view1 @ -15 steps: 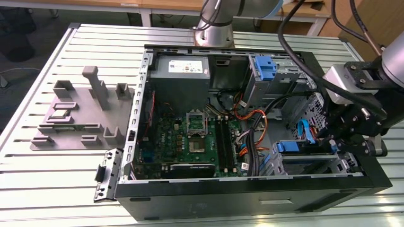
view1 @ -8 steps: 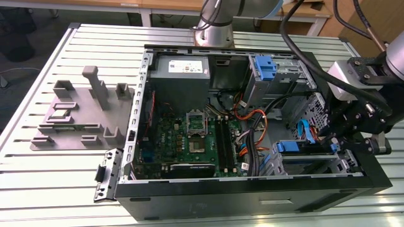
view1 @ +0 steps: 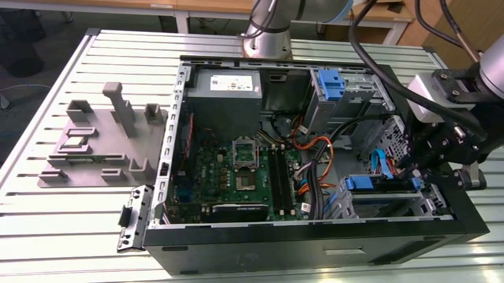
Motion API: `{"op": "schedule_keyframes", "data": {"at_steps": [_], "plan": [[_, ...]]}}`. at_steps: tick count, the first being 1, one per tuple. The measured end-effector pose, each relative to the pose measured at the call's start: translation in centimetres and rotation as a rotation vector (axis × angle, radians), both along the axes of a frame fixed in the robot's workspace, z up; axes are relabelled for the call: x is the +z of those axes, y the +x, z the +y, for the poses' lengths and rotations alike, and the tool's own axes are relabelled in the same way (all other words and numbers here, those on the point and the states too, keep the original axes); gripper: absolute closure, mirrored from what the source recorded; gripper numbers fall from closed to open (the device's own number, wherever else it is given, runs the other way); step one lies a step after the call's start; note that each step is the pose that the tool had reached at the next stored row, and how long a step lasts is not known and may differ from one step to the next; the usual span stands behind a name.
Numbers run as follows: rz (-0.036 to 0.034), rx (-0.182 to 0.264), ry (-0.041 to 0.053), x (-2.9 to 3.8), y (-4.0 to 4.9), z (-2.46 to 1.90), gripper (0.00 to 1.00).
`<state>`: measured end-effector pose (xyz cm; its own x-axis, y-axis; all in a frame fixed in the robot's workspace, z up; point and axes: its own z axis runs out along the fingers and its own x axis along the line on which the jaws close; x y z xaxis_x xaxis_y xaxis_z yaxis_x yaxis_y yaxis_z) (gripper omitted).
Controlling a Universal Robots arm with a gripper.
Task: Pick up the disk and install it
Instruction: 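Insert the second disk wire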
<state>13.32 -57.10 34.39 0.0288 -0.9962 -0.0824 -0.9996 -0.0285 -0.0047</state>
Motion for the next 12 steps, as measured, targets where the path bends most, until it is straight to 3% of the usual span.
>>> {"op": "schedule_keyframes", "data": {"at_steps": [4,8,12], "plan": [[0.0,0.0,-0.0001,-0.01,0.0,0.17,0.76],[0.0,0.0,-0.0142,-0.01,0.14,0.36,0.76],[0.0,0.0,-0.0144,-0.02,0.16,0.42,0.76]]}}
